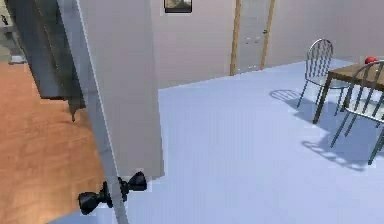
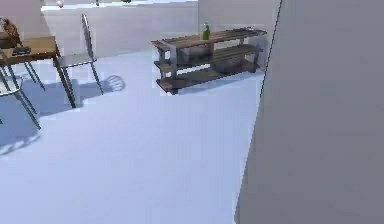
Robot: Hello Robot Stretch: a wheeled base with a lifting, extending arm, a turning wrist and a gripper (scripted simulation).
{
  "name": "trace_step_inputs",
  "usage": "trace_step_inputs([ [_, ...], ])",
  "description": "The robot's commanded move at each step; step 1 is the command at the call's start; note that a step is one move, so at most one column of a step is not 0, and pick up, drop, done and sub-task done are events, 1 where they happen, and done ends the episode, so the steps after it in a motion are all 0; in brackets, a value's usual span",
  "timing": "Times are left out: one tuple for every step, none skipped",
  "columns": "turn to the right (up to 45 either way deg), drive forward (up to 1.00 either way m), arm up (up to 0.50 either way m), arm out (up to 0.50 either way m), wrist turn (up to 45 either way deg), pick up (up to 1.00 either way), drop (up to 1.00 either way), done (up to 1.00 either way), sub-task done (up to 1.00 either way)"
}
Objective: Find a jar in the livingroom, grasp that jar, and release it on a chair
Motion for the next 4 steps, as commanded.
trace_step_inputs([
  [-45.0,0.00,0.00,0.00,0.0,0.00,0.00,0.00,0.00],
  [-45.0,0.00,0.00,0.00,0.0,0.00,0.00,0.00,0.00],
  [-36.0,0.00,0.00,0.00,0.0,0.00,0.00,0.00,0.00],
  [0.0,1.00,0.00,0.00,0.0,0.00,0.00,0.00,0.00],
])
